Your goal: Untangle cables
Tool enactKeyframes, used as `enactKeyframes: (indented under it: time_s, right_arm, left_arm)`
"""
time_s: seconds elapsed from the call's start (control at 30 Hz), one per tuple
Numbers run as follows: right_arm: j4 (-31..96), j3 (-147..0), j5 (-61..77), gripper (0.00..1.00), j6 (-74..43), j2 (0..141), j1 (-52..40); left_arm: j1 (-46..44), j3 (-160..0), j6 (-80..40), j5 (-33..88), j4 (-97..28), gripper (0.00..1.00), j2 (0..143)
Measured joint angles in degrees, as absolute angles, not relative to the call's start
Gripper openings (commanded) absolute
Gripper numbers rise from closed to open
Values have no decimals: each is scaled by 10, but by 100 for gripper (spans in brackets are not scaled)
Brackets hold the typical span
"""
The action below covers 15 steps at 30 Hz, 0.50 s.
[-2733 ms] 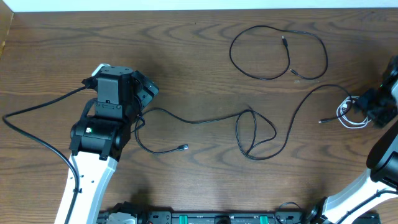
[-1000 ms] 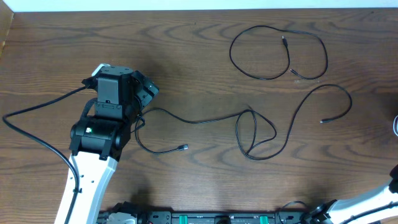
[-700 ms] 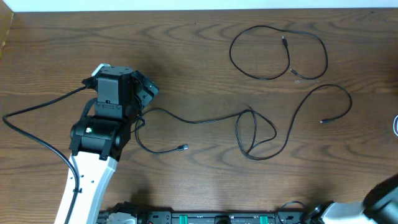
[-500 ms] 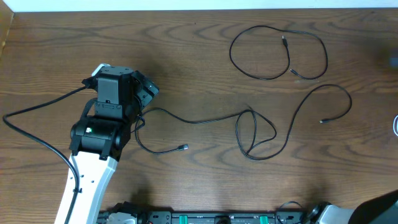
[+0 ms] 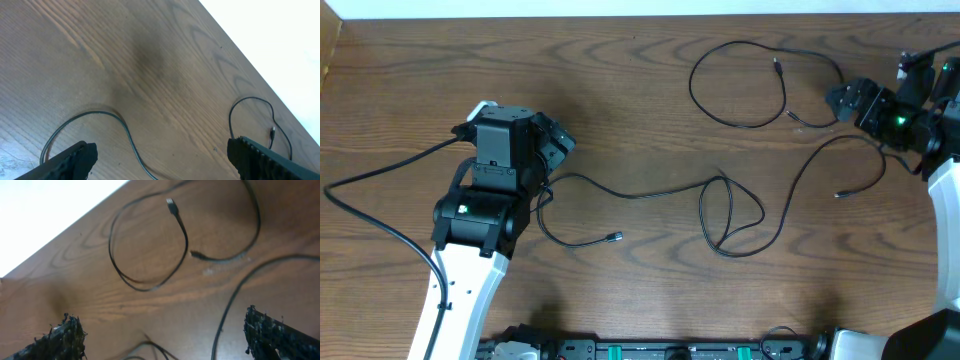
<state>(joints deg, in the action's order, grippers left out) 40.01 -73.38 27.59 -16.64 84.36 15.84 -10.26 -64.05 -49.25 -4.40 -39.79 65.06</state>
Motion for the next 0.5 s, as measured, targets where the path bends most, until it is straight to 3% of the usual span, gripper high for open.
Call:
enactKeyframes:
  time_s: [0.3, 0.5]
  right_arm:
    - [461, -733, 260, 99, -140, 776, 159]
    - [501, -733, 218, 99, -126, 714, 159]
  left_arm:
    - [-103, -641, -493, -46, -403, 90, 650]
    - [-103, -641, -492, -47, -481, 89, 650]
